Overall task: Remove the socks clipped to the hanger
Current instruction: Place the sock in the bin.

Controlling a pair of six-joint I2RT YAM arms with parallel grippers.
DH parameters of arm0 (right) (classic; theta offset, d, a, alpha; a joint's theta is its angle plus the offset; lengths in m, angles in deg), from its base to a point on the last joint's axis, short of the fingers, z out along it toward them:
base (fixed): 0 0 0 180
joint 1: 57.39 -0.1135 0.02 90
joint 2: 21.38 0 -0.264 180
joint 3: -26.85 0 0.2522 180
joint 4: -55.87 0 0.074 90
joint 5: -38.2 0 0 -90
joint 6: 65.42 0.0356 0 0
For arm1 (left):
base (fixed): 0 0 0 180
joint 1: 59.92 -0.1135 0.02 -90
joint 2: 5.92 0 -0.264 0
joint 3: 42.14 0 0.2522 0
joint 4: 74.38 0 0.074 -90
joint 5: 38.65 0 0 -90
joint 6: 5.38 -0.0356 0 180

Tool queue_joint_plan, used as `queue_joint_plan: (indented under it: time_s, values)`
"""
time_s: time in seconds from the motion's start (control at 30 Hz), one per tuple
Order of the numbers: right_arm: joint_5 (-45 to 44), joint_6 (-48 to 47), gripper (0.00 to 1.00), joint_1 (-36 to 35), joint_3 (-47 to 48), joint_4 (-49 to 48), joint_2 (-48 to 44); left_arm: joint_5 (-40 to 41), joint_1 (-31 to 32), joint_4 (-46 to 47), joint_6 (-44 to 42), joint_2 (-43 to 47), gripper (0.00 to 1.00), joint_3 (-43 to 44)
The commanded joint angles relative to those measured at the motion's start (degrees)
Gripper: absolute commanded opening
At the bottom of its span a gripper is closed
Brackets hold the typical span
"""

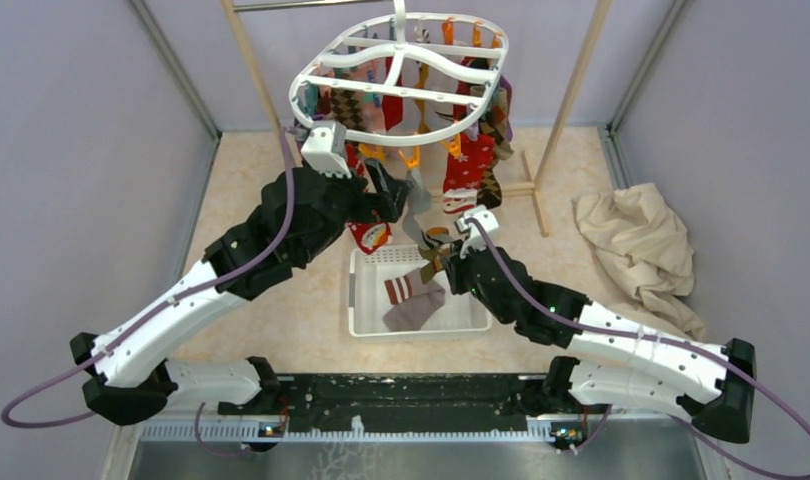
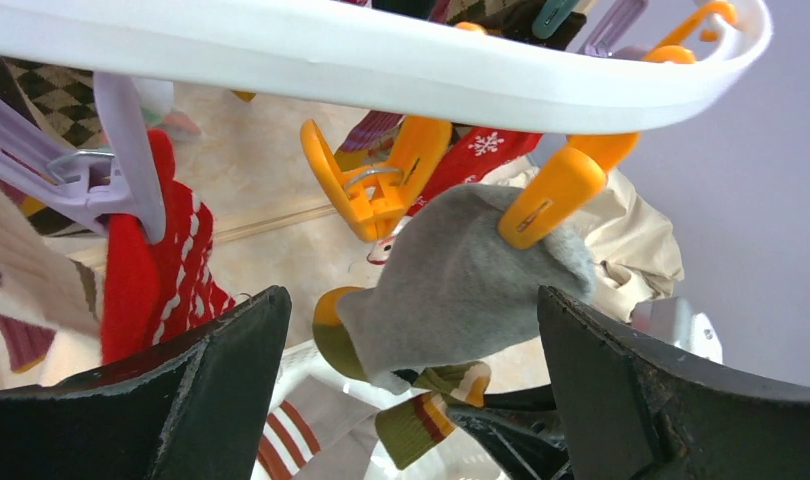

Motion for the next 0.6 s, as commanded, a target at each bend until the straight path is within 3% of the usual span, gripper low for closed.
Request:
queue_joint_plan:
  time_s: [0.0,0.57]
  values:
    - [0.5,-2.0,0.0,-0.6,5.0,1.6,-1.1,-2.1,-0.2,0.8,-1.5,2.8,0.99,-1.4]
    - [1.5,-3.2,0.0,-0.6,8.2,4.7,-5.0,1.5,-0.2,-4.2,-1.0,13.9,0.99,-8.7]
